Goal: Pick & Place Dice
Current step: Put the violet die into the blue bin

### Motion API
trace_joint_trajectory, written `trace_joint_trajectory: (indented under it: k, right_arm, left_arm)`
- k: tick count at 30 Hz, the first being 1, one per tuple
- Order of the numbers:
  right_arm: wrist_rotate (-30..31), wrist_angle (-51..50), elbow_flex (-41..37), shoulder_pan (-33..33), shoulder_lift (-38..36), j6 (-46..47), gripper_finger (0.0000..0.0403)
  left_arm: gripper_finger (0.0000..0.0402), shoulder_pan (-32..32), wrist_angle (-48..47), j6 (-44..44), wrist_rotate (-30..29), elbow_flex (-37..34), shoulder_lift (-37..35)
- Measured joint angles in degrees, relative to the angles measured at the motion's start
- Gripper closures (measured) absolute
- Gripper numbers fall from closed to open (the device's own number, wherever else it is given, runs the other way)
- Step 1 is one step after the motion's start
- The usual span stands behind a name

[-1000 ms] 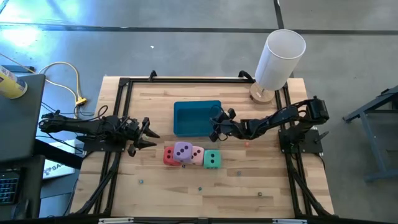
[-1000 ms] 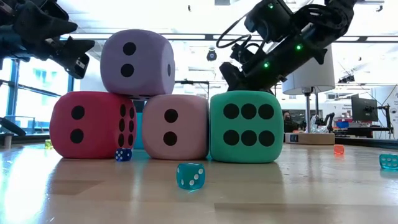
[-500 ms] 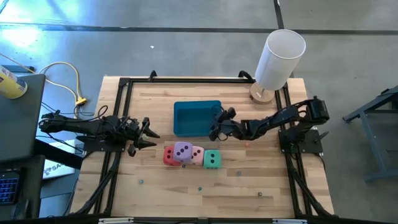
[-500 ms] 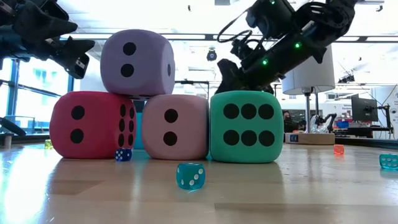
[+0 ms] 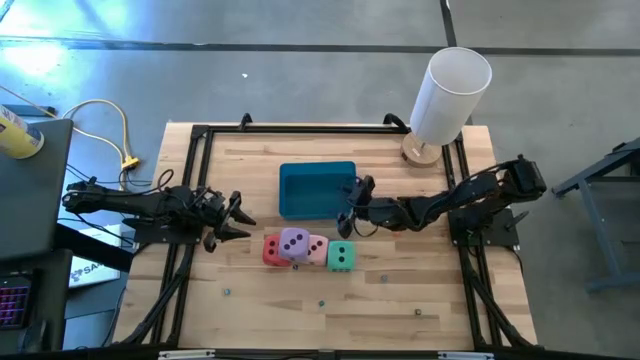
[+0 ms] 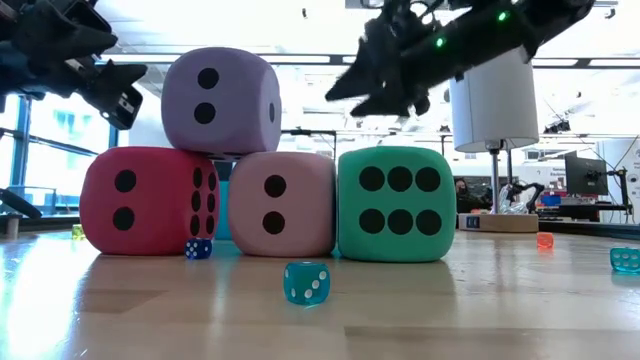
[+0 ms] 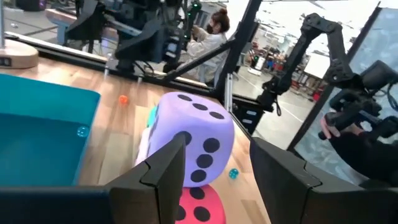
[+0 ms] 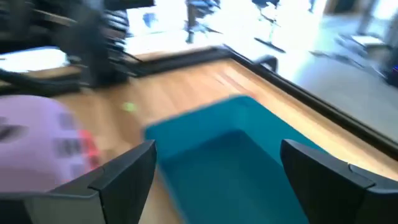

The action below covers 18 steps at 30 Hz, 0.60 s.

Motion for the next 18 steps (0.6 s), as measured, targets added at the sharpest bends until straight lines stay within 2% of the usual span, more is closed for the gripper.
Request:
trace_joint_trajectory:
  k: [5,11,18]
  right_arm:
    - [-4.3,6.9,0.0,4.4,0.0,-5.3,0.0072]
    - [-3.9,9.0,0.0,10.3,1.2,-5.5,0.0073]
    - [-4.2,11.3,0.0,13.4,1.1,-2.9,0.0073]
  left_arm:
    - [0.0226,0.0,-0.2,0.2,0.2,0.0,0.8]
    - [0.0226,0.0,-0.6,0.2,0.2,0.0,2.4]
    - [0.0226,0.0,-0.6,0.2,0.2,0.0,3.9]
